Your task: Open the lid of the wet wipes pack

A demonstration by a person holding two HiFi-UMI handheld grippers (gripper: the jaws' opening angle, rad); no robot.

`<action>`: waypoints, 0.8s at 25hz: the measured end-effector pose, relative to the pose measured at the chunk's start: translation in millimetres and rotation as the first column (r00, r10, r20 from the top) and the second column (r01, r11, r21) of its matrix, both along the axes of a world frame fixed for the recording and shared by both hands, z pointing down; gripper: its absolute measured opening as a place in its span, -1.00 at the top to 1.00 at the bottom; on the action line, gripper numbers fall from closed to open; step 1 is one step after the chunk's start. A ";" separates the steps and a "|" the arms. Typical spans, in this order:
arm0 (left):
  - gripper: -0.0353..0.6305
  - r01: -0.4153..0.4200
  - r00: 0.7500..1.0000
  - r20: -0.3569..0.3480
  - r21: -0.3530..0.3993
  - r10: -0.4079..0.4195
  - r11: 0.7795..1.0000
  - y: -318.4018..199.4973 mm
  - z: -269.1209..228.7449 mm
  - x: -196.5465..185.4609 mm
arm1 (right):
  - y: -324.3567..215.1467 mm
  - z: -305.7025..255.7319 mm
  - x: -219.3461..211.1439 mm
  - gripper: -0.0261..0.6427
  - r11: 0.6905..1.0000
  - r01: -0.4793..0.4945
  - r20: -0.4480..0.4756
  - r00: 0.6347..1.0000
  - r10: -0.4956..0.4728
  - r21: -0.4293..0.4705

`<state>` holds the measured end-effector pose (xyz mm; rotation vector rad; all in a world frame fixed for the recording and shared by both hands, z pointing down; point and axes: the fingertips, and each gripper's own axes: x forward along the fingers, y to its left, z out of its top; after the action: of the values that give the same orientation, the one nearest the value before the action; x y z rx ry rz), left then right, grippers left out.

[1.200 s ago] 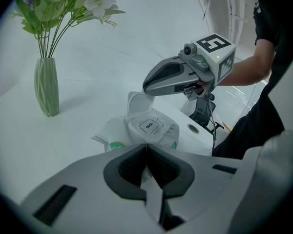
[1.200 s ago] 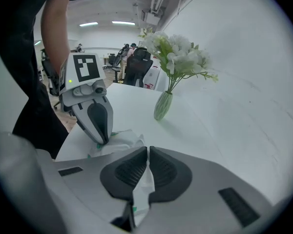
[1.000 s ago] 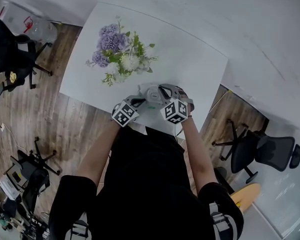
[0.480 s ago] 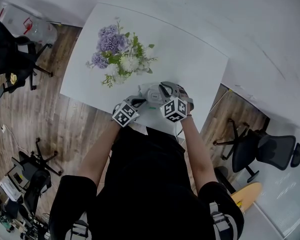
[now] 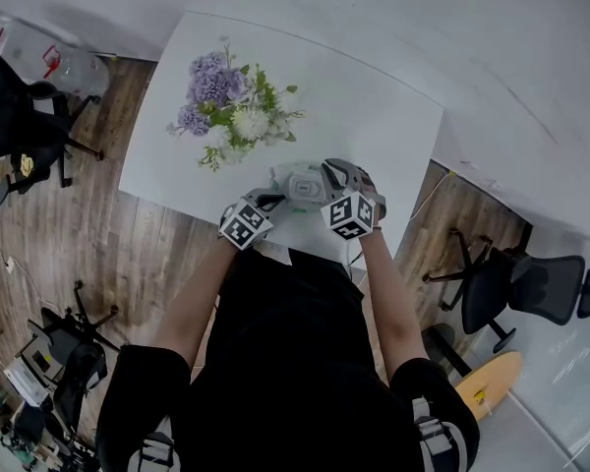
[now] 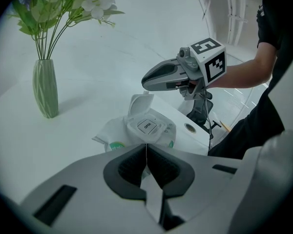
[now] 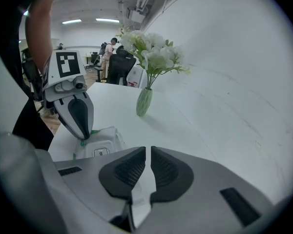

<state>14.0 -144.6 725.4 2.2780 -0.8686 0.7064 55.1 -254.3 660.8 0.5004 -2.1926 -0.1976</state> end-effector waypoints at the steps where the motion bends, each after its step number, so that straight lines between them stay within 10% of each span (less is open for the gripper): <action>1: 0.82 0.000 1.000 -0.001 0.004 0.000 1.000 0.5 -1.8 -0.5 | 0.3 -0.8 3.1 0.77 1.000 -0.011 0.002 1.000 0.011 0.001; 20: 0.82 -0.041 0.999 -0.009 0.125 0.043 0.991 13.2 -57.5 -9.0 | 63.5 -11.3 54.0 0.88 0.968 -0.239 0.066 0.968 0.244 -0.073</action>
<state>5.0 -131.4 667.9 2.4145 -0.8842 0.6742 109.0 -190.8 649.5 0.7428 -2.1786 0.0241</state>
